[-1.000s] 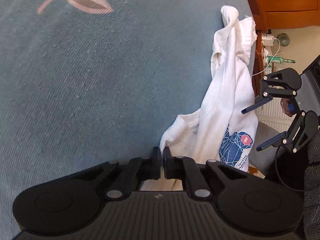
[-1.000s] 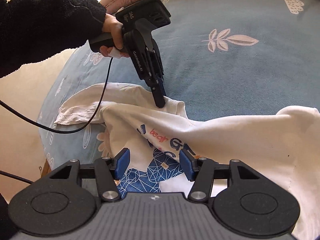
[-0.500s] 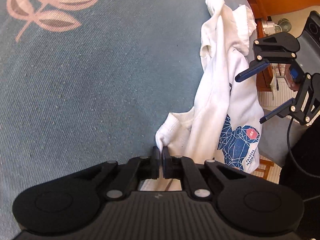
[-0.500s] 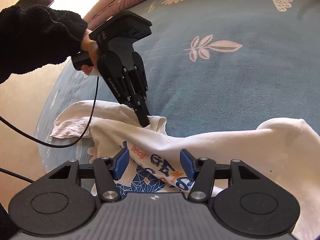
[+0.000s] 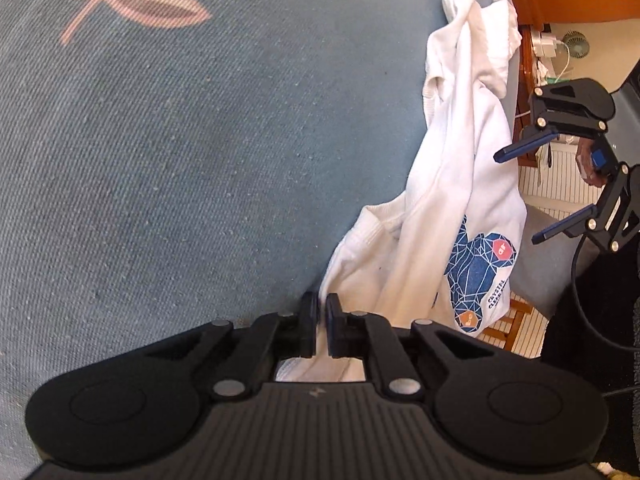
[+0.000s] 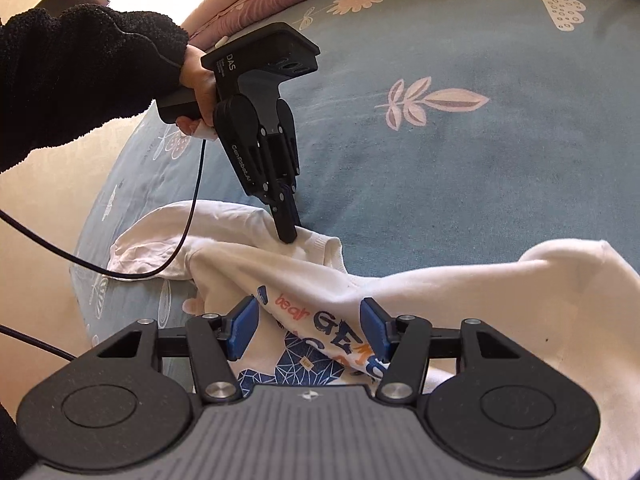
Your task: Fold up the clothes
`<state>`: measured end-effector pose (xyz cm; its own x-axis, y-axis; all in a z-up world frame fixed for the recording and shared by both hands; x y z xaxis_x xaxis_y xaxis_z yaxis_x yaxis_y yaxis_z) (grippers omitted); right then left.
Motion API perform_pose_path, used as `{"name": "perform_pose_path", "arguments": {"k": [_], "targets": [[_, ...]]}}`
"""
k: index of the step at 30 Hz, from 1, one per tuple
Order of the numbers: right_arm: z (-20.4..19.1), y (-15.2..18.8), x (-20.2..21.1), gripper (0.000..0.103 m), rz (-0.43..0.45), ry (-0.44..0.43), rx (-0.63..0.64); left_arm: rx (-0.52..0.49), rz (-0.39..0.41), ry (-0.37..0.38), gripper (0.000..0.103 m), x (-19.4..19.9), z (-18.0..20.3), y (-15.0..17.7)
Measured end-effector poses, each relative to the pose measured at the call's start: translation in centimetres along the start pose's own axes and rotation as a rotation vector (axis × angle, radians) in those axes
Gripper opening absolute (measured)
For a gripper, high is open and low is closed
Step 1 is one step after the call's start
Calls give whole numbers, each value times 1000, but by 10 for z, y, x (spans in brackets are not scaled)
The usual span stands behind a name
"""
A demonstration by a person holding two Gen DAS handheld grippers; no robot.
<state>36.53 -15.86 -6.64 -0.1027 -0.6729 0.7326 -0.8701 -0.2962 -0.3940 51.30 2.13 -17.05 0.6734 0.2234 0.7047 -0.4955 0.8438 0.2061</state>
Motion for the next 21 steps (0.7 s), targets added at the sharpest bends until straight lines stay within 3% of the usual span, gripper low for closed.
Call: {"name": "perform_pose_path", "arguments": {"k": [4, 7, 13, 17, 21], "targets": [[11, 10, -4, 62, -12, 1, -48, 13, 14, 49, 8, -10, 2, -3], [10, 11, -6, 62, -3, -6, -55, -30, 14, 18, 9, -12, 10, -4], [-3, 6, 3, 62, 29, 13, -23, -53, 161, -230, 2, 2, 44, 17], [-15, 2, 18, 62, 44, 31, 0, 21, 332, -344, 2, 43, 55, 28], [-25, -6, 33, 62, 57, 58, 30, 122, 444, -461, 2, 90, 41, 38]]}}
Point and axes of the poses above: each gripper's, at about its wrist camera, not at the fingertips, and x roughly against the way its jaws point, z to its right, y to its underside, the point moved 5 cm from there along -x, roughly the way its jaws point, and after that the axes turned 2 degrees about x, right-handed, at the moved point
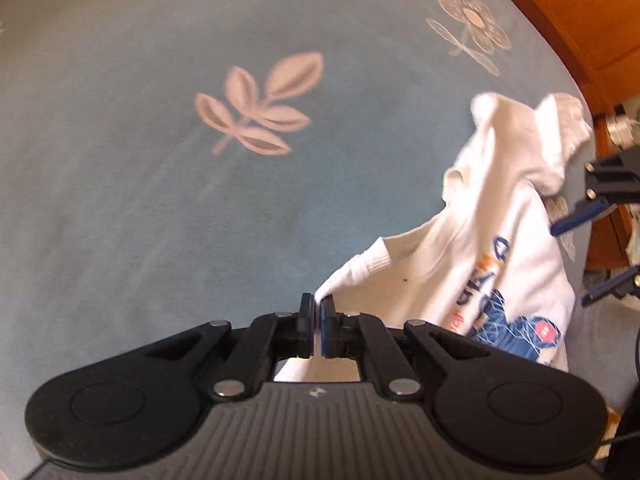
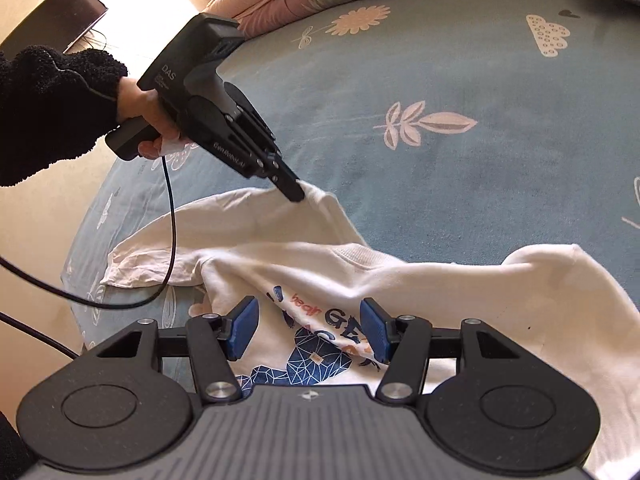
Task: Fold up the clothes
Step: 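Lift the shirt with both grippers and lay it flat, front up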
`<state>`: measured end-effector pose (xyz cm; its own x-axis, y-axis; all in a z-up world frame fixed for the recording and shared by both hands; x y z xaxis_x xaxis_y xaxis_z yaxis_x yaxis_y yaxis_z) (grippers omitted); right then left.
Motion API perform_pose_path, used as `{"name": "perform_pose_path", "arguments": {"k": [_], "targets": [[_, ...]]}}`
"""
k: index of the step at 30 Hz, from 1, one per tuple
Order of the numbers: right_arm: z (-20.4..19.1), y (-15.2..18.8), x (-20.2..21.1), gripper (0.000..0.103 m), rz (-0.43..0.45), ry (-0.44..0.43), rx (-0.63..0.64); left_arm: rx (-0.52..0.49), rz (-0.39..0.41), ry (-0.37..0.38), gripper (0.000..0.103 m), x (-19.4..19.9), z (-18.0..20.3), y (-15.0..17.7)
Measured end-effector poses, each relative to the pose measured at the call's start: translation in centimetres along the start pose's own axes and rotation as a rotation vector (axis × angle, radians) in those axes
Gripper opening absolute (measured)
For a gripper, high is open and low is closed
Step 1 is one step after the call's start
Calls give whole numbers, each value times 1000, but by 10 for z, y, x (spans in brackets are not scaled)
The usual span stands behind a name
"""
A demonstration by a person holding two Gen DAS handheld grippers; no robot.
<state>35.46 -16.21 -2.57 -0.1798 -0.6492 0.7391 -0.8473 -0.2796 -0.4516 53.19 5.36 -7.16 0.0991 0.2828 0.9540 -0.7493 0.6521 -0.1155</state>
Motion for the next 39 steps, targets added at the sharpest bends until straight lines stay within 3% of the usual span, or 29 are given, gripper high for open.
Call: {"name": "perform_pose_path", "arguments": {"k": [5, 9, 13, 17, 21, 24, 30, 36, 37, 39], "targets": [[5, -18, 6, 62, 18, 41, 32, 82, 59, -82, 2, 3, -28, -1], [26, -37, 1, 62, 22, 120, 78, 126, 44, -91, 2, -24, -36, 8], [70, -59, -12, 62, -34, 144, 90, 180, 63, -66, 3, -38, -43, 15], [121, -80, -38, 62, -138, 52, 70, 210, 85, -20, 4, -38, -52, 19], [166, -90, -67, 62, -306, -60, 11, 226, 88, 6, 6, -40, -58, 20], [190, -90, -74, 63, -392, -199, -82, 242, 99, 27, 7, -41, -62, 22], [194, -90, -94, 61, -521, -375, -105, 248, 104, 48, 8, -43, -66, 24], [191, -97, -108, 60, -582, -475, -101, 257, 113, 65, 8, -45, -68, 26], [194, -97, -109, 55, -581, -480, -108, 260, 115, 66, 8, -45, -68, 27], [201, -95, -113, 32, -578, -474, -127, 270, 123, 67, 8, -45, -68, 28]]}}
Point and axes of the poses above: each gripper's, at about its wrist camera, not at the fingertips, and x roughly against the way its jaws point, z to its right, y to its underside, the point moved 5 cm from there along -x, roughly the way its jaws point, and after that the axes turned 2 degrees about x, right-handed, at the moved point
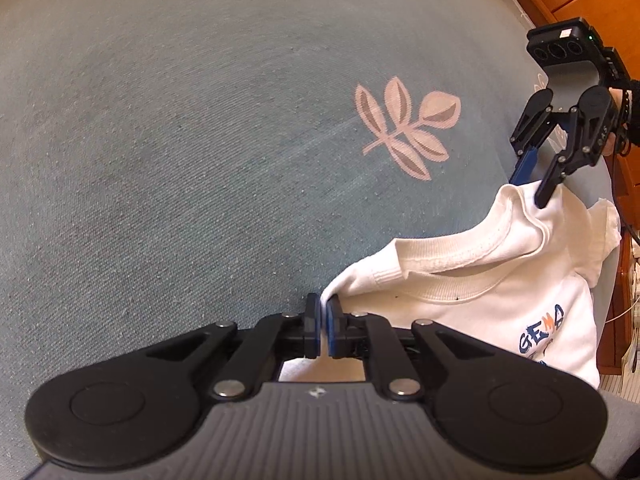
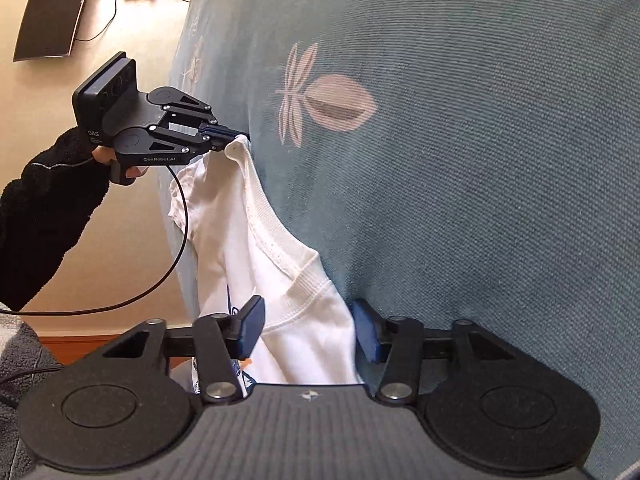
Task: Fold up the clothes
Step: 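Lift the shirt with both grippers and lay it flat, front up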
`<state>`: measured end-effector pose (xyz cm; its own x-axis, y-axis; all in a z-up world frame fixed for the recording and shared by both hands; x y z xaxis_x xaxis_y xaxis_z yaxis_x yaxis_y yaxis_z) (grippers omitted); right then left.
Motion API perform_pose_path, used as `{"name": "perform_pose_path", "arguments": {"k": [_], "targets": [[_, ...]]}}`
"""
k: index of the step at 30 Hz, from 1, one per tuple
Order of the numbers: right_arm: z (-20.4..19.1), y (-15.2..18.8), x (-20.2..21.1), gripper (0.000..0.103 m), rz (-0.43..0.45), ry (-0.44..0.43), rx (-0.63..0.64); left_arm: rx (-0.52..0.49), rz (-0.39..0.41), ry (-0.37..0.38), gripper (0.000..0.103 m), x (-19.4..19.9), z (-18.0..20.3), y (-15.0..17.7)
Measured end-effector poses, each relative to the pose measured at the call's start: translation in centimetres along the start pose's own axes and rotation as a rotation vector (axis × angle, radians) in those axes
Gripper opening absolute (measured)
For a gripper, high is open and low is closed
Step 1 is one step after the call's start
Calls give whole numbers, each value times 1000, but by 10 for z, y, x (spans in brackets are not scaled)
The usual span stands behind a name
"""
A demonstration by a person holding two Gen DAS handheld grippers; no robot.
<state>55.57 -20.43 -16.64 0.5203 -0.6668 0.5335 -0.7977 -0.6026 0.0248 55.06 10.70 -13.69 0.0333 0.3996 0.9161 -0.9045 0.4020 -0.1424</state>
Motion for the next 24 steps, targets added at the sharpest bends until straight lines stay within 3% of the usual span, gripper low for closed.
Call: {"name": "perform_pose_path", "arguments": {"k": [1, 2, 4, 6, 8, 14, 19, 22, 24], "targets": [[6, 0, -2, 10, 4, 2, -20, 6, 4, 1, 8, 0, 0, 1], [9, 3, -5, 6, 10, -14, -43, 9, 8, -1, 8, 0, 0, 2], [9, 14, -13, 6, -5, -46, -59, 10, 14, -8, 8, 0, 1, 4], [1, 26, -19, 7, -50, -22, -19, -1, 17, -12, 8, 0, 2, 5], [-5, 32, -19, 7, -27, 9, -7, 3, 18, -5, 8, 0, 2, 6], [-53, 32, -9, 8, 114, 301, 210, 60, 31, 5, 4, 6, 4, 12], [-62, 13, 39, 8, 272, 449, 235, 68, 72, 24, 3, 24, 10, 9], [-57, 7, 47, 8, 307, 509, 236, 66, 110, 10, 3, 31, 12, 7], [-52, 5, 35, 8, 306, 553, 229, 99, 86, -19, 4, 19, 7, 9]]}}
Point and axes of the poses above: each gripper's, at about its wrist camera, not at the fingertips, and x roughly against the way its jaws point, z to its right, y to its underside, the point moved 5 cm from there along -x, roughly the way its jaws point, and after that the axes turned 2 degrees about x, right-handed, at the moved point
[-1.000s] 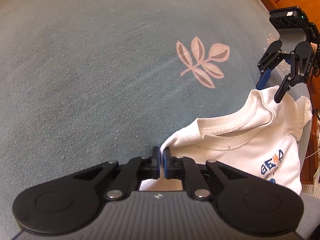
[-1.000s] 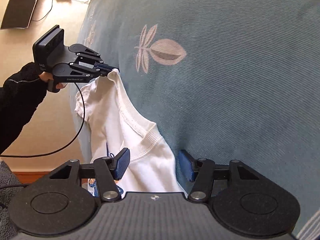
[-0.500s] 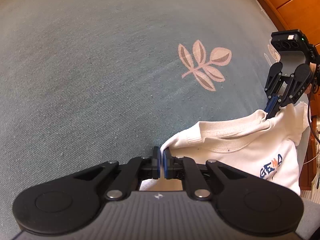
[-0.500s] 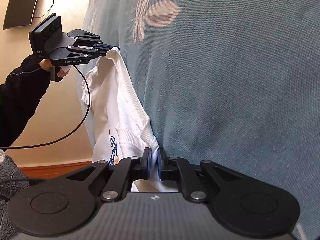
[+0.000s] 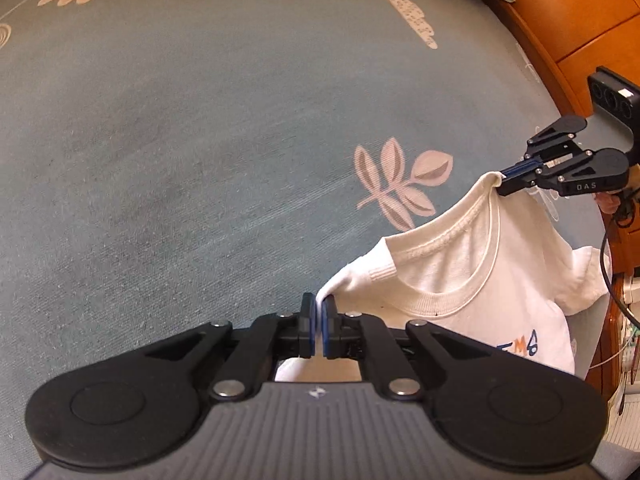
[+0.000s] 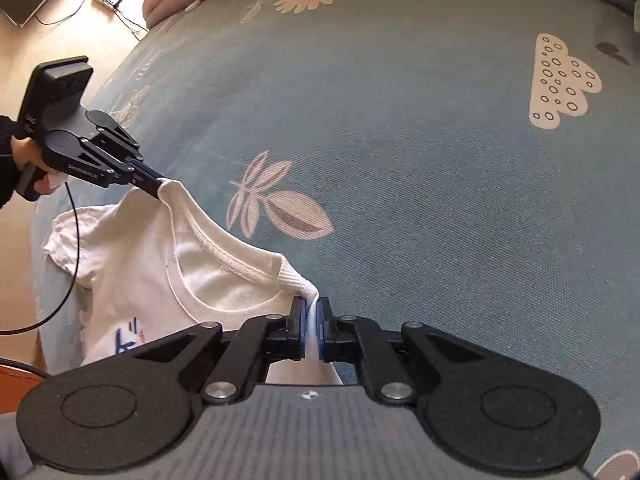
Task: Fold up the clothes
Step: 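Lift the shirt with both grippers and lay it flat, front up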
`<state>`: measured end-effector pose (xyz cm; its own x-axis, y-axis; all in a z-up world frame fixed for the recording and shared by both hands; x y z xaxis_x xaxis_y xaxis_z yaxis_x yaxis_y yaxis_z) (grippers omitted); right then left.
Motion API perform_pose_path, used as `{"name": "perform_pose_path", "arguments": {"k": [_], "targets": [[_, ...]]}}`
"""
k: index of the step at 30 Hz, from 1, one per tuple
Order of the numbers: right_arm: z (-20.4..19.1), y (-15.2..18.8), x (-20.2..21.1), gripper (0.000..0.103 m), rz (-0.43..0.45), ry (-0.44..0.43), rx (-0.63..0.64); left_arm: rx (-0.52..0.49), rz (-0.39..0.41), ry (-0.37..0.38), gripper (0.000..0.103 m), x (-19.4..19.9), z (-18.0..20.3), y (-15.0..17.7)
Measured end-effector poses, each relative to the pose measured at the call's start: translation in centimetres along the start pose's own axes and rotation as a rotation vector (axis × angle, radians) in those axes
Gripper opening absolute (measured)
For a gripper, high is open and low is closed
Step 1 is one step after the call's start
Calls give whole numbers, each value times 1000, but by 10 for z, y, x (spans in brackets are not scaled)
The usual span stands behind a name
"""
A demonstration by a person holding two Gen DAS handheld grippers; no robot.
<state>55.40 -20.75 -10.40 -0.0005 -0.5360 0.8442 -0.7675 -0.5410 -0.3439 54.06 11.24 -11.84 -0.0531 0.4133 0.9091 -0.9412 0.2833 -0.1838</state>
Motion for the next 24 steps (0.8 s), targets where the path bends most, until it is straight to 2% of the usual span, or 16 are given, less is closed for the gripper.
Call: {"name": "perform_pose_path", "arguments": {"k": [3, 5, 9, 11, 15, 19, 22, 24], "targets": [[-3, 4, -16, 9, 7, 59, 3, 23, 3, -14, 5, -3, 3, 1], [-2, 4, -10, 13, 36, 67, -25, 19, 13, -24, 7, 5, 6, 3], [-8, 10, 22, 17, 123, 112, -54, -1, 40, -94, 8, 27, 11, 15], [-17, 18, 39, 23, 161, 132, -72, 15, 74, -113, 11, 44, 6, 22], [-42, 41, 65, 26, 214, 153, -120, 26, 104, -113, 18, 59, 20, 36], [-86, 84, 66, 30, 194, 153, -158, 22, 108, -163, 19, 45, 46, 73], [-122, 115, 56, 31, 154, 134, -192, 119, 145, -225, 21, 45, 24, 84], [-144, 135, 53, 31, 133, 127, -213, 208, 162, -278, 21, 45, -6, 90]]}}
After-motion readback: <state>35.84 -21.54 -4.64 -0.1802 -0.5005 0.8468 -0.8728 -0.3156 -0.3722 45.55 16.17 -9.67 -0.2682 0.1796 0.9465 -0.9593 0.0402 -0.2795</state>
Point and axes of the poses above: each gripper's, at about its wrist camera, not at the fingertips, and x roughly against the way its jaws point, z to its right, y to its underside, the point moved 5 cm from there along -x, roughly the way its jaws point, and after that the axes turned 2 degrees about x, right-handed, at the moved point
